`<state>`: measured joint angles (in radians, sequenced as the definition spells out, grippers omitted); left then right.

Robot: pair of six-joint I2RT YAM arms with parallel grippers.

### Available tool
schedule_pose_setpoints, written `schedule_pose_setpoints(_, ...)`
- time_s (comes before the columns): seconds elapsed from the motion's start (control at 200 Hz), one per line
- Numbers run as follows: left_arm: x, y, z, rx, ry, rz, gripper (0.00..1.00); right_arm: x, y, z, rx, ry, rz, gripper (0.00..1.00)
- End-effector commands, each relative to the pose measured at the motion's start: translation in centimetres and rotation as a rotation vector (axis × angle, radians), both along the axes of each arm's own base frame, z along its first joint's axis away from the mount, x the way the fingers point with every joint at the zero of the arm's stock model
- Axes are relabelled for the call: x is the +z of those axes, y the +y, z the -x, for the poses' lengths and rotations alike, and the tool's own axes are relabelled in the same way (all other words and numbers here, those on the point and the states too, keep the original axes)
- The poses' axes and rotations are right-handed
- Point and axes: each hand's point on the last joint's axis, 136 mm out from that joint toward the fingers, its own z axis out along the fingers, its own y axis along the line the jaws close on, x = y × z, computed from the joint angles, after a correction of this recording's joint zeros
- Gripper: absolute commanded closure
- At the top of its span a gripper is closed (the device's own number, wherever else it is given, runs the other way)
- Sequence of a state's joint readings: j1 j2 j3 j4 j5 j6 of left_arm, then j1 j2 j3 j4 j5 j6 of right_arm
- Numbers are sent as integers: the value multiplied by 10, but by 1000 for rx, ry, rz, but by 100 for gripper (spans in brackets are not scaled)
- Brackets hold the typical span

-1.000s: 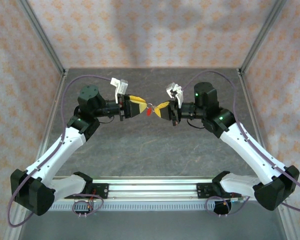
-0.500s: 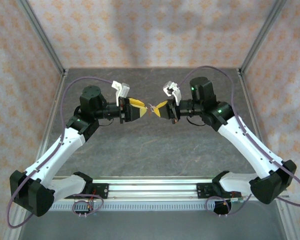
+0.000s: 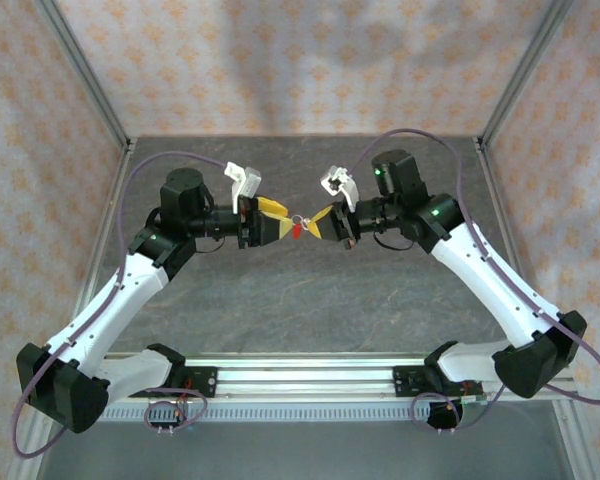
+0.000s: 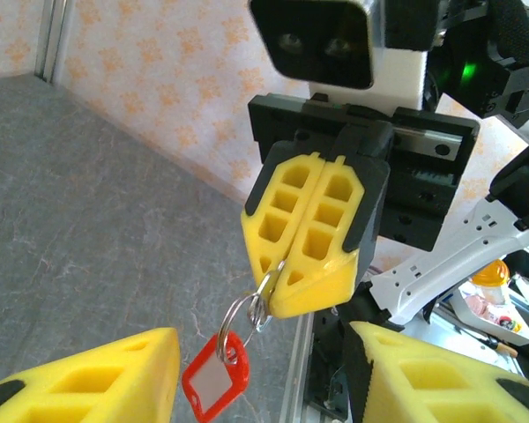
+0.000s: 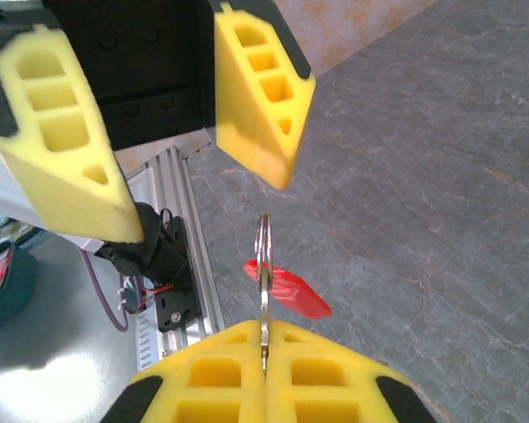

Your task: Remove the keys from the keyring

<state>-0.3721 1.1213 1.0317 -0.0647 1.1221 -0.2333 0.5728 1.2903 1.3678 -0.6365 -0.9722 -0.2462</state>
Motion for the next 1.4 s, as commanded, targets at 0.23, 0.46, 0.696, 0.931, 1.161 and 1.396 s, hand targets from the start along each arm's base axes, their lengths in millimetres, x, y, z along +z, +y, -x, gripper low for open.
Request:
schedule_pose_setpoints(0.23,8,-8,6,-74,-13,-11,48,13,2,7,54,-9,-26,100)
schedule_pose_setpoints(0.46,7,-13,9,-95,-8,-22,61,12,4,8,65,0,-30,100)
schedule_pose_setpoints(0.696,8,-15,10,-107,-7,-23,76,13,4,8,67,-3,-35,100)
schedule_pose_setpoints(0.931,7,-17,12,-117,-7,-31,94,15,3,9,67,-7,-40,100)
schedule_pose_setpoints(1.161,10,-16,10,-94,-14,-13,100,18,2,6,41,-41,-54,100)
schedule_pose_setpoints(1.396,22,-13,4,-47,-26,50,100,17,-1,7,16,-80,-84,100)
